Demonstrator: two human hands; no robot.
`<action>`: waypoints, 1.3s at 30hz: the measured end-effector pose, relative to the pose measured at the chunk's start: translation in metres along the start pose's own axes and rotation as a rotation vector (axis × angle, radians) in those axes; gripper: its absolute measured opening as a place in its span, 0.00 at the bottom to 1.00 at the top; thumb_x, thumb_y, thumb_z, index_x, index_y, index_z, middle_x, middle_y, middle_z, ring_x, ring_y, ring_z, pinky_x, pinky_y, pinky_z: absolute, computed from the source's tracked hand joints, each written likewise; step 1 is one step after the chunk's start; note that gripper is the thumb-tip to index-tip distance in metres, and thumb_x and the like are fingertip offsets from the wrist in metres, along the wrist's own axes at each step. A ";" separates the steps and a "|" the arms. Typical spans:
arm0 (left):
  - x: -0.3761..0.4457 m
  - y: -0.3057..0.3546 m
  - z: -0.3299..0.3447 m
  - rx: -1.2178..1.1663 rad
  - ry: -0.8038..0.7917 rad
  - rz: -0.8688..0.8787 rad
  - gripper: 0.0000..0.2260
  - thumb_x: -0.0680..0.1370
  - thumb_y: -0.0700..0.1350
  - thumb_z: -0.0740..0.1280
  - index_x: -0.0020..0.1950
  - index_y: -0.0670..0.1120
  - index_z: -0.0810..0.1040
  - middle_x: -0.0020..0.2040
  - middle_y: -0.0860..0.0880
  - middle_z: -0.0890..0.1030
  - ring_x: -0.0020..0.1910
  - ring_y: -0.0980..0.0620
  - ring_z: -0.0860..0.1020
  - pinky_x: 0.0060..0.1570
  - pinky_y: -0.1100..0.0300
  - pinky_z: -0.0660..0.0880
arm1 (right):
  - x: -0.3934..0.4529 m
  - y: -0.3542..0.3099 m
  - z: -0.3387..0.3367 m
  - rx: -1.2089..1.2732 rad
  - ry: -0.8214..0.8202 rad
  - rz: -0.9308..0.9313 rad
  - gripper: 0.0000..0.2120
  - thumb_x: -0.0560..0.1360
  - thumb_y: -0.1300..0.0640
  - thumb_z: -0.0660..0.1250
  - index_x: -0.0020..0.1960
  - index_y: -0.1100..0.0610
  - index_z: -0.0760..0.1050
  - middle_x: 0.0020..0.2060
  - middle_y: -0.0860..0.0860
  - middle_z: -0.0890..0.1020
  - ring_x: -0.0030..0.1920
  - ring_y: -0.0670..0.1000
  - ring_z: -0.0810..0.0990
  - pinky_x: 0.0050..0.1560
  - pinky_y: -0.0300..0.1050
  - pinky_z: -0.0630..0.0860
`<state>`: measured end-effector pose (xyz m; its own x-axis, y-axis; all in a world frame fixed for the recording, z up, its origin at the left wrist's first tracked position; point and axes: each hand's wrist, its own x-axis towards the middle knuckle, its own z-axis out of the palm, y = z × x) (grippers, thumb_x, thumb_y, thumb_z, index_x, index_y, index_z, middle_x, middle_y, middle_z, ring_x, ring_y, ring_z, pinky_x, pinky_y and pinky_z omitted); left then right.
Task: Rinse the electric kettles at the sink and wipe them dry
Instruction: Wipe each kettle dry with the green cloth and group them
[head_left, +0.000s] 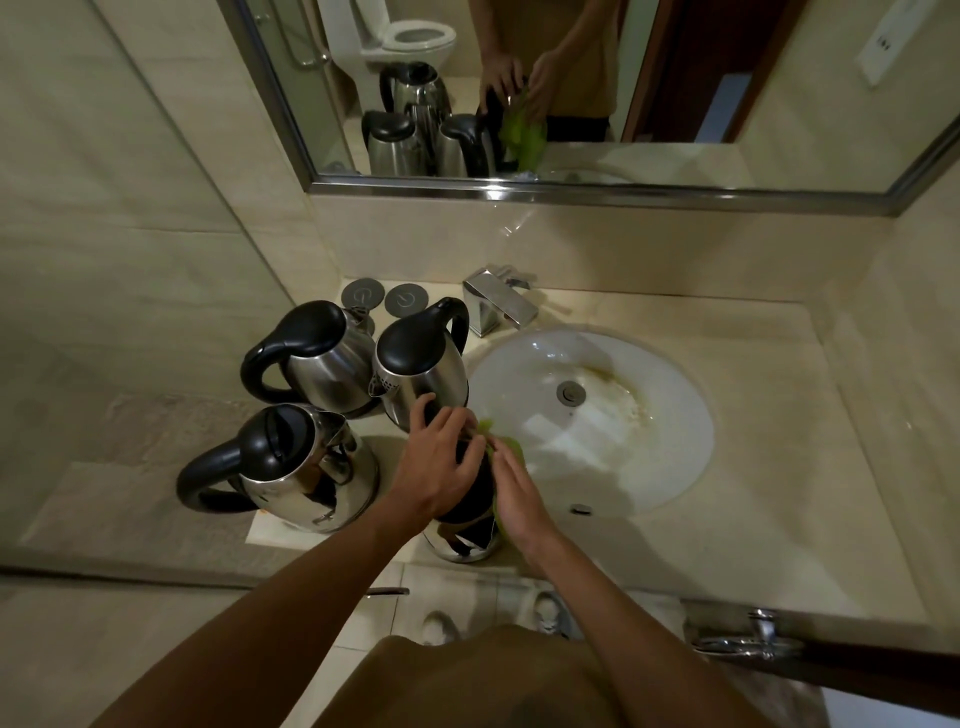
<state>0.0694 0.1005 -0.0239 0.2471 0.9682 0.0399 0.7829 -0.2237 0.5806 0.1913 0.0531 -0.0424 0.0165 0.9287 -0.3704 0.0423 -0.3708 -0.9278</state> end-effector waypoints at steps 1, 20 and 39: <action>-0.001 0.001 -0.001 0.004 0.007 0.024 0.16 0.79 0.56 0.56 0.55 0.48 0.75 0.55 0.49 0.79 0.69 0.45 0.60 0.70 0.47 0.58 | 0.005 -0.002 0.003 -0.059 0.001 -0.025 0.13 0.83 0.45 0.52 0.59 0.36 0.74 0.61 0.50 0.77 0.61 0.46 0.77 0.66 0.49 0.74; -0.013 0.009 0.009 -0.185 0.121 -0.371 0.29 0.75 0.52 0.60 0.73 0.43 0.60 0.73 0.41 0.62 0.70 0.43 0.65 0.70 0.50 0.66 | 0.009 -0.016 -0.009 -0.167 -0.123 0.082 0.19 0.85 0.48 0.49 0.70 0.49 0.72 0.67 0.49 0.74 0.66 0.47 0.72 0.70 0.48 0.69; 0.013 0.001 -0.016 -0.057 -0.245 -0.199 0.30 0.80 0.52 0.63 0.78 0.49 0.54 0.77 0.43 0.61 0.70 0.42 0.69 0.66 0.47 0.71 | 0.014 -0.012 -0.011 0.076 -0.154 0.343 0.19 0.85 0.45 0.46 0.59 0.47 0.74 0.52 0.49 0.82 0.55 0.48 0.80 0.53 0.43 0.78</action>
<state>0.0645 0.1150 -0.0101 0.2283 0.9348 -0.2722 0.7980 -0.0195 0.6024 0.2015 0.0710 -0.0358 -0.1341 0.7420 -0.6568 -0.0141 -0.6642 -0.7475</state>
